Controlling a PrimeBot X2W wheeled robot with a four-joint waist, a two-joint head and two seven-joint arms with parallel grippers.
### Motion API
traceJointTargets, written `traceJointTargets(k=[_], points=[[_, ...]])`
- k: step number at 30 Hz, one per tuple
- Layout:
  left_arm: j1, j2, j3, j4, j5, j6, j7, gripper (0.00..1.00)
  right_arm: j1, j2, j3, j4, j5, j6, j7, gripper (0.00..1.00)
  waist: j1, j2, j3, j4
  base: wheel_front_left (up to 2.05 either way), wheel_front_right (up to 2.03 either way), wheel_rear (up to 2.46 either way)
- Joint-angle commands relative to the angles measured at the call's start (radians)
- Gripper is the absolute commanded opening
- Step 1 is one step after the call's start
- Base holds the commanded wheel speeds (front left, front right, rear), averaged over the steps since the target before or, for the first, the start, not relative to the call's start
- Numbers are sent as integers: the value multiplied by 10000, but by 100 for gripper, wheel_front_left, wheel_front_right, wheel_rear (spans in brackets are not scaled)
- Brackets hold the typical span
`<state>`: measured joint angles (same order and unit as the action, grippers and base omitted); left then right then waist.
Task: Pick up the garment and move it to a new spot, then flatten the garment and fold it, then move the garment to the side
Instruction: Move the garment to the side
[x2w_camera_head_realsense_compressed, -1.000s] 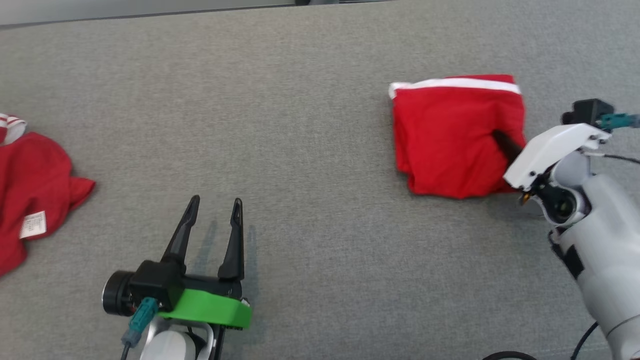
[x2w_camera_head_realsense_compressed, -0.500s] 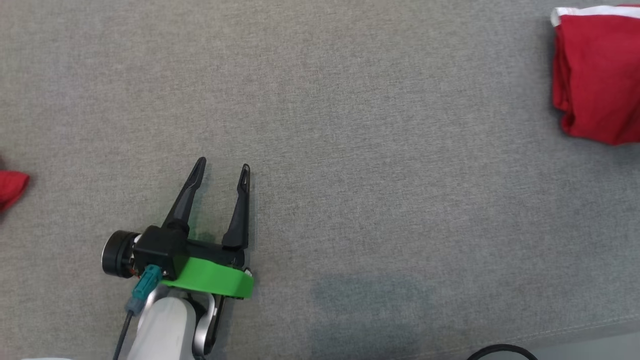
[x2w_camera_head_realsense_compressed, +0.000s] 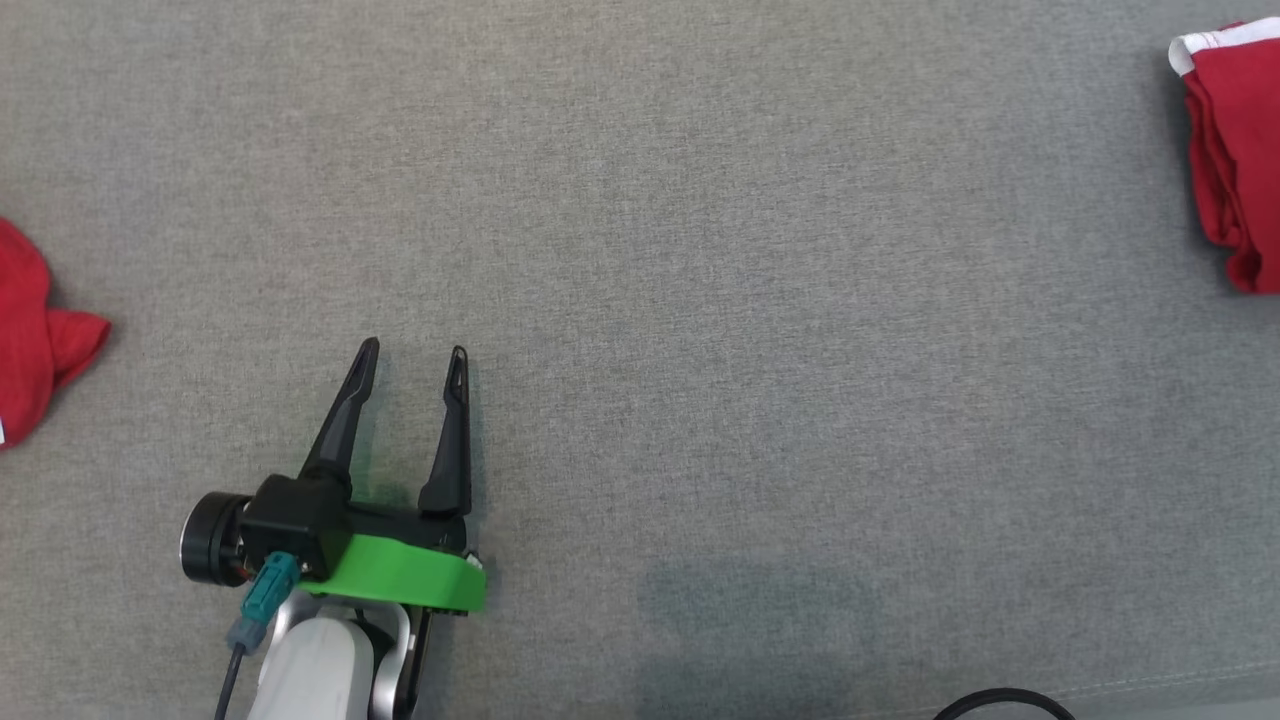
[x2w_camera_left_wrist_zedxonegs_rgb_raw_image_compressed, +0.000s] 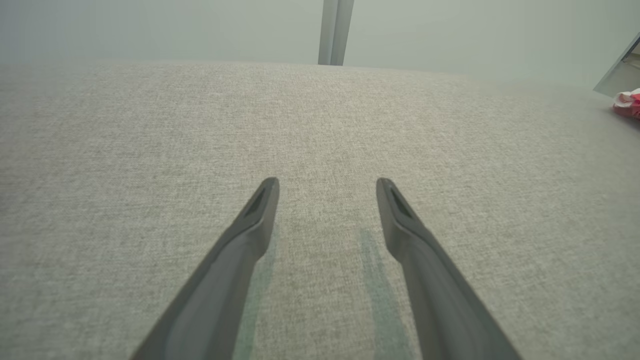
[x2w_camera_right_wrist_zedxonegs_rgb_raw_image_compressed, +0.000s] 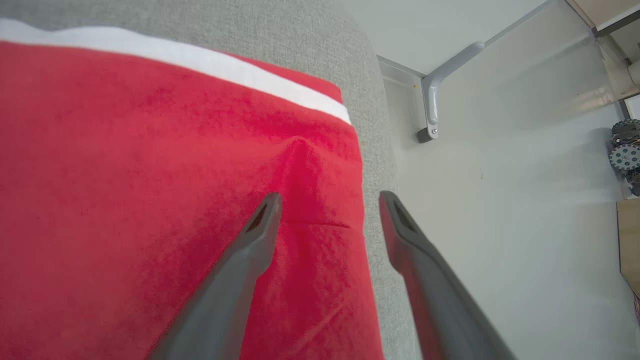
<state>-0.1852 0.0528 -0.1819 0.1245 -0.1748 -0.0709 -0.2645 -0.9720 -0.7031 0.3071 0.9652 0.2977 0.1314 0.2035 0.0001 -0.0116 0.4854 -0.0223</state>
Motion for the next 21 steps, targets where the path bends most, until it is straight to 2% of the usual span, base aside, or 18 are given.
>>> traceJointTargets(k=[1,3,5,6,11,16,21], points=[[161,20,39,-37,-16,33,5,100,-220,-49,-190,45,-490,-16,-457,100,-1,116,-304,-283,0,0,0],[391,15,80,119,-82,71,5,100,-249,277,-1135,-16,-926,-14,-1579,100,-1,116,-801,-464,0,0,0],[590,14,134,301,-164,81,7,100,107,723,-1656,-262,-1351,-12,-2438,100,-1,116,-1255,-570,0,0,0],[590,14,134,301,-164,81,7,100,107,723,-1656,-262,-1351,-12,-2438,100,-1,116,-1255,-570,0,0,0],[1197,57,451,593,-276,94,5,100,1533,1769,-2305,-1391,-1822,-17,-3657,100,-1,116,-2489,-818,0,0,0],[1680,62,748,783,-426,36,5,100,3901,2548,-3116,-3115,-2196,-16,-4312,100,-1,116,-3456,-718,0,0,0],[1976,32,1097,1011,-719,77,6,100,6725,3764,-3944,-4952,-2461,-16,-4636,100,-1,116,-3970,-502,0,0,0]])
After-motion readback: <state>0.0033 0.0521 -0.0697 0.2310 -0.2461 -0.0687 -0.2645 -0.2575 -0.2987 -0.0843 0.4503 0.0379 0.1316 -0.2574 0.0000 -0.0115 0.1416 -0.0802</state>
